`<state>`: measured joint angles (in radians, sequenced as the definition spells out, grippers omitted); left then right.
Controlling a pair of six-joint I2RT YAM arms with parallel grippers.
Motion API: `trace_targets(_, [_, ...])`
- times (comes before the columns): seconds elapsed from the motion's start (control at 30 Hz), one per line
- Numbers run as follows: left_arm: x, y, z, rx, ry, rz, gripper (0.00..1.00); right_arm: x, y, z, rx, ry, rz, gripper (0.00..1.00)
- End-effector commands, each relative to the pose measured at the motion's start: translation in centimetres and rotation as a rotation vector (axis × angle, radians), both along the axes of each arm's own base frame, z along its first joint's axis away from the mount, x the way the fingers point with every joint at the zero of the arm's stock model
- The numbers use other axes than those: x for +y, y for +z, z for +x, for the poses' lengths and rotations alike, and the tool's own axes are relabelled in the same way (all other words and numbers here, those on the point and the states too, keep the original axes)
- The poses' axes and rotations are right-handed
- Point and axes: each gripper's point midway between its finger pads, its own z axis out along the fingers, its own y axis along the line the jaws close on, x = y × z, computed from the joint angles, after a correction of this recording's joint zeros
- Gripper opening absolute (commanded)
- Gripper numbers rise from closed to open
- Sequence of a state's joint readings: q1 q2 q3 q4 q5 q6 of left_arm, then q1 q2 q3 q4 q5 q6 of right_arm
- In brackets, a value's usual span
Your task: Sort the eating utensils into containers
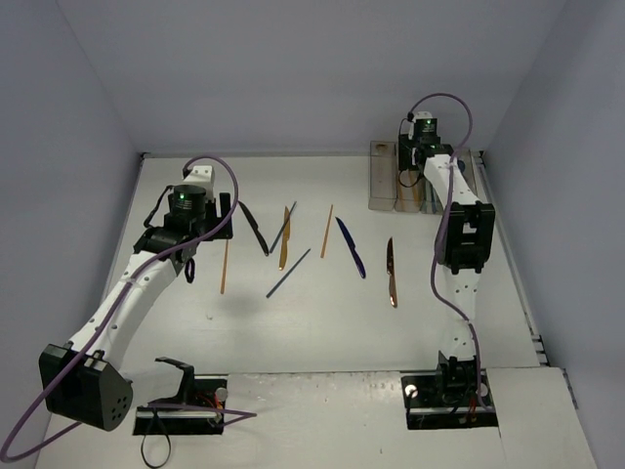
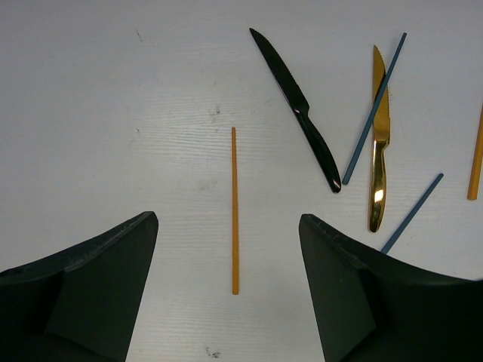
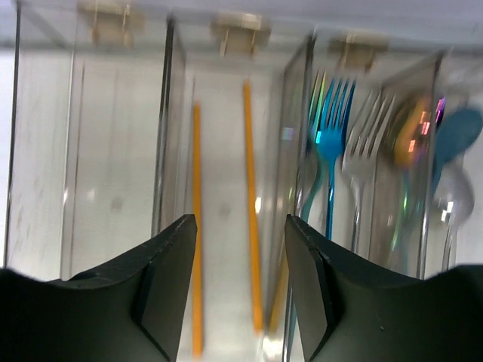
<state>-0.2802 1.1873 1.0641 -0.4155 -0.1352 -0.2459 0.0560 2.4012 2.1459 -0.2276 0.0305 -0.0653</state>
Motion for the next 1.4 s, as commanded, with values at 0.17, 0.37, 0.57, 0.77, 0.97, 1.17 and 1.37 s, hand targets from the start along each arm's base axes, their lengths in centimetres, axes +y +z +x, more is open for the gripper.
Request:
trace_targets(0.17, [0.1,3.1,0.7,-0.096,0.011,-0.023,0.73,7.9,9.3,-9.0,-0.158,-0.071,0.035,0.50])
trace_targets(0.37, [0.0,3.3,0.7,-0.101,0.009,-0.035,0.73,14.7,6.2,-15.0,-0.105,-0.065,0.169,0.51])
trace_targets(0.57, [0.0,3.3,0.6,-0.103,0.008,-0.039,0.73,19.5,1.1,-18.7,-0.015,-0.086,0.206,0.51])
trace_targets(0.77, [-0.1,3.0,0.7,-0.094,0.008,-0.041,0.73,22.4,-1.4,-19.8,-0.005,-0.109,0.183,0.48])
trace_targets(0.97, [-0.1,3.1,0.7,-0.097,0.009,-0.040,0.73,23.8,-4.5,-20.7,0.036,-0.118,0.162,0.45])
trace_targets(1.17, [-0.2,2.9,0.8,-0.091,0.007,-0.042,0.73,24.2,-6.4,-21.2,0.065,-0.128,0.153,0.43])
trace_targets(1.37, [-0.2,2.7,0.8,-0.086,0.006,-0.041,0.73,24.2,-7.7,-21.9,0.097,-0.116,0.136,0.37])
